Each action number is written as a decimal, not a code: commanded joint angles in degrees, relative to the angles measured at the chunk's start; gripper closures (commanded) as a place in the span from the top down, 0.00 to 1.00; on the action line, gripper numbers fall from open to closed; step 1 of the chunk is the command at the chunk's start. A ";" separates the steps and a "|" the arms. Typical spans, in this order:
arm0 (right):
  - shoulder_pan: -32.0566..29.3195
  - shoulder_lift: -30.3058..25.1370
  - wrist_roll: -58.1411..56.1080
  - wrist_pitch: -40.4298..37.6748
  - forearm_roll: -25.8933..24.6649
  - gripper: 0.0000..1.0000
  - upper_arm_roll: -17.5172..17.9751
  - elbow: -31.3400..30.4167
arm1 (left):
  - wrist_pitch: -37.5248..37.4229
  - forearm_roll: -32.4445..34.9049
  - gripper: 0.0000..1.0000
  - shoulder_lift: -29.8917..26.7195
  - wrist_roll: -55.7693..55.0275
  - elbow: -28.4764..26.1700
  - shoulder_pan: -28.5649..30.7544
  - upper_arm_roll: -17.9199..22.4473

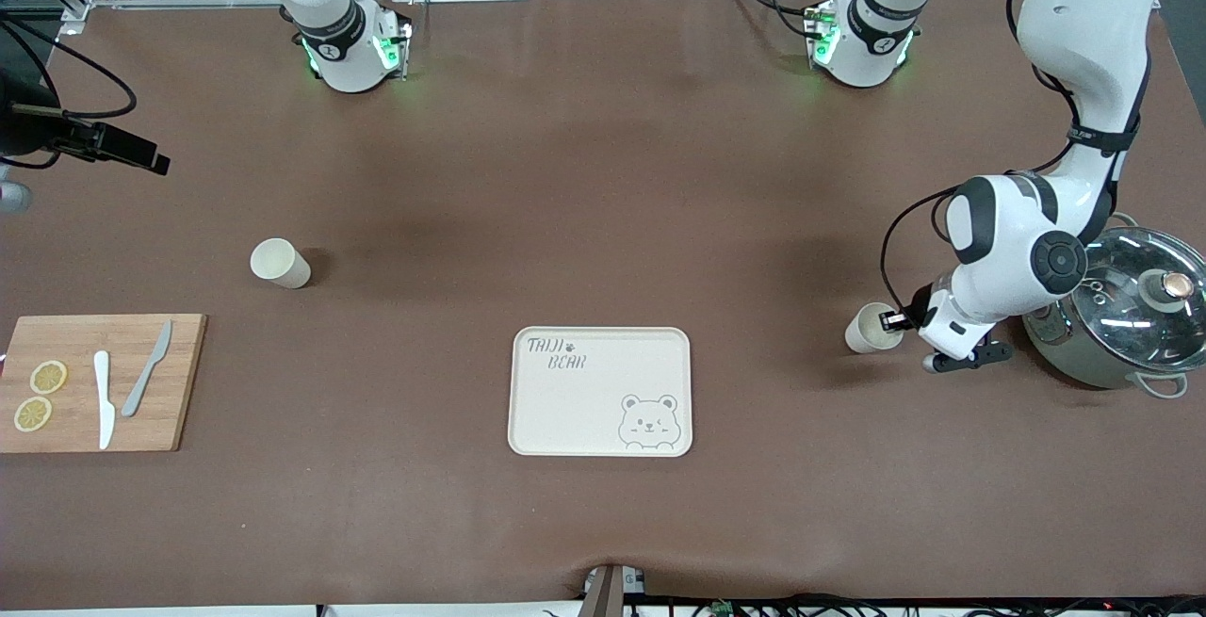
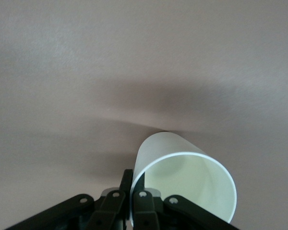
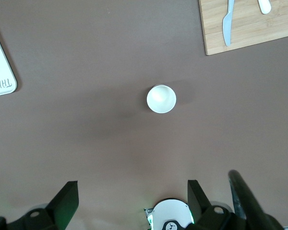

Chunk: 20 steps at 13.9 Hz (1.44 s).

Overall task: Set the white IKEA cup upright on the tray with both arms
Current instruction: 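Carry the cup with the left gripper and lower it onto the tray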

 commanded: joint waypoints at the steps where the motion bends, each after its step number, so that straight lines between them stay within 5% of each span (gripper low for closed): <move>1: -1.85 0.13 0.51 -0.41 1.56 1.00 0.80 0.01 | -2.12 -1.39 0.00 -0.27 -4.49 3.46 -2.78 -0.13; 11: -3.16 2.59 0.34 0.21 1.91 1.00 0.71 2.47 | -3.70 -1.39 0.00 8.16 -34.01 22.00 -17.28 -0.04; 14: -3.25 7.33 0.16 -0.06 0.94 1.00 0.71 6.05 | -8.88 -1.04 0.00 10.27 -40.45 27.71 -21.07 0.48; 20: -8.08 14.02 -7.02 0.12 0.42 1.00 0.62 7.66 | -7.84 -1.13 0.00 18.80 -54.41 36.08 -26.08 0.57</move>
